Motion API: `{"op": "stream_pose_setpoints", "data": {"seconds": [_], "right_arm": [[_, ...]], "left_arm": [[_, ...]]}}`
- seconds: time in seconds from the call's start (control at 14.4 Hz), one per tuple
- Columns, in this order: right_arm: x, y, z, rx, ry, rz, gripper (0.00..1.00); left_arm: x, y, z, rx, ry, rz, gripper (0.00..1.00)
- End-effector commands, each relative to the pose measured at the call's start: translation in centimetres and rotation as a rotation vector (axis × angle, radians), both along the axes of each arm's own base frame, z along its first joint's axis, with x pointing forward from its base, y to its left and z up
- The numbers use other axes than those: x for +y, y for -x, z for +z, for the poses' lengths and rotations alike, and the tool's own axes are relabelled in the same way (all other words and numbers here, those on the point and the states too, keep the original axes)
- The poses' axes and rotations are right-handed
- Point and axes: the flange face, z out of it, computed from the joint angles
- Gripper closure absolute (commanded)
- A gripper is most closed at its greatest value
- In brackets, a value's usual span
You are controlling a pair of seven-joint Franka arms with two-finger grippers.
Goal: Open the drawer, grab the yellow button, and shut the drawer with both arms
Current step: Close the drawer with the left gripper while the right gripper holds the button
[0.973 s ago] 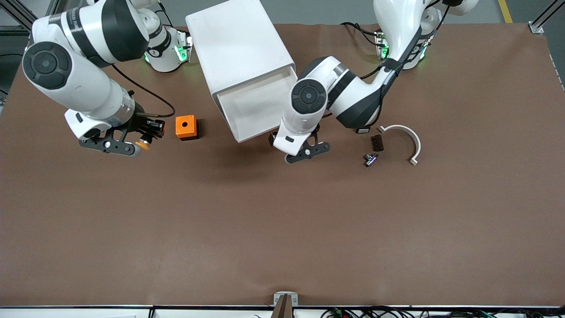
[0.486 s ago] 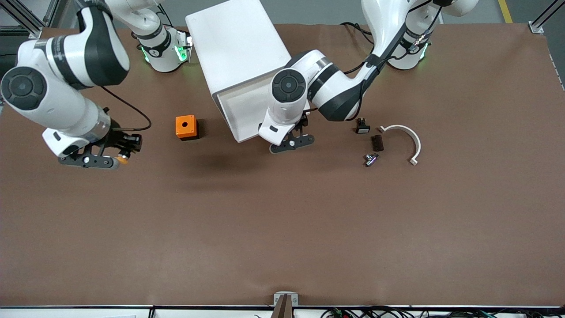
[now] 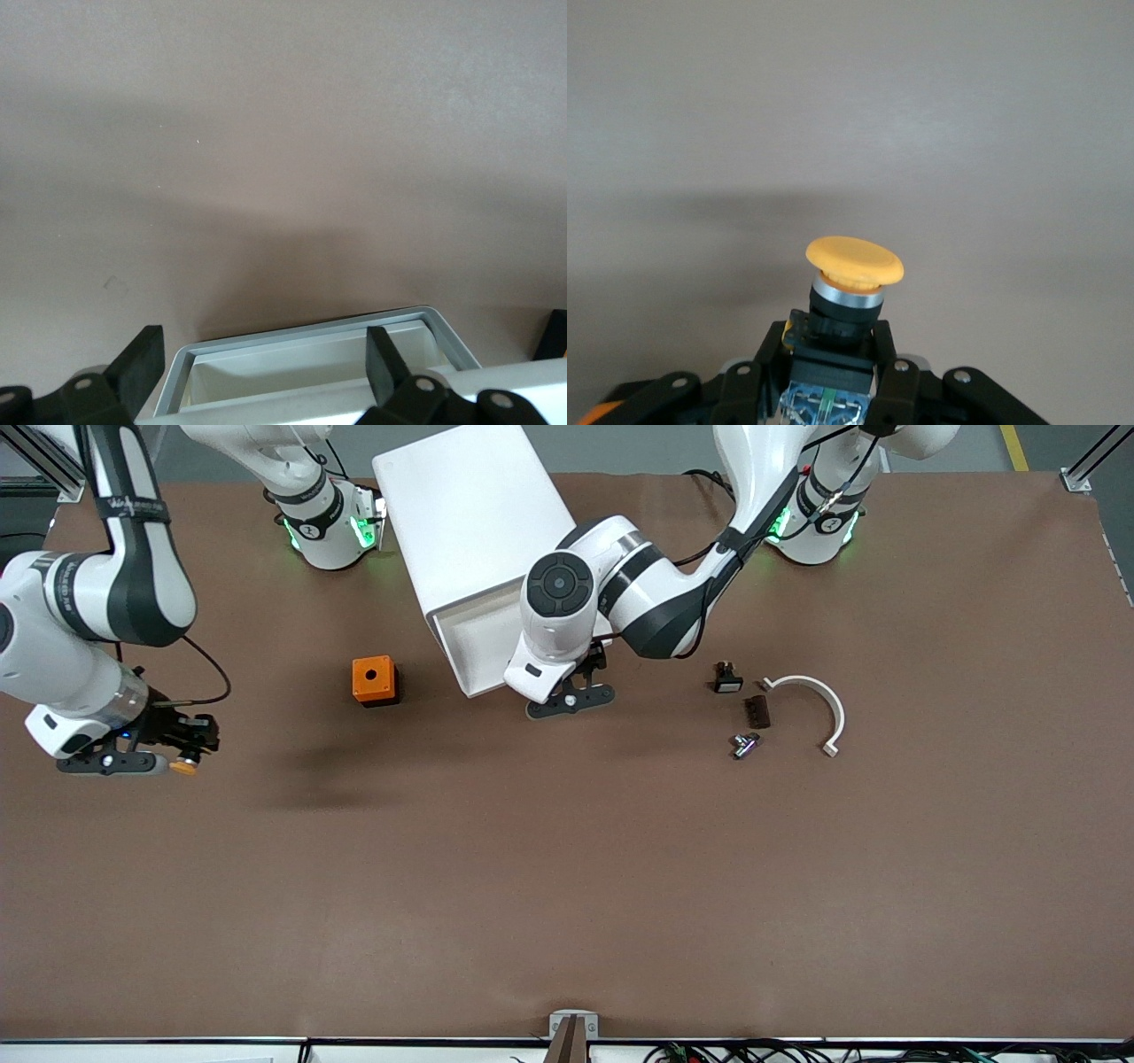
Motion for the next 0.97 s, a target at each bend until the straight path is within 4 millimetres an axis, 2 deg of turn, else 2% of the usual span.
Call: {"op": "stream_pose_setpoints", "data": {"seconds": [0.0,0.14,0.21,0.49,0.69,0.9], "right_arm": [[-4.2,1.1,-3.6,-0.004,0.011,0.064,1.0],[-7.7,1.4,-6.3,-0.011,0.019,0.087,1.0],[-8.5,1.5,-7.6,-0.006,0.019,0.088,1.0],[-9.0,1.8,-11.9,0.044,0.007,0.083,1.0],[-9.3,1.7,-13.6,0.031,0.014,0.079,1.0],[-10.6,1.9,-15.4,0.014,0.023,0.061,1.0]], "left_arm": [[-1.1,1.3,0.1,-0.004,0.0,-0.023,0.0],[-1.4,1.6,0.1,-0.003,0.0,-0.029,0.0],[-1.7,2.1,0.1,0.003,0.006,-0.034,0.0],[-3.2,3.9,0.1,0.061,0.046,-0.03,0.0],[-4.1,5.2,0.0,0.066,0.046,-0.052,0.0],[-4.4,6.4,-0.8,0.08,0.03,-0.068,0.0]]}}
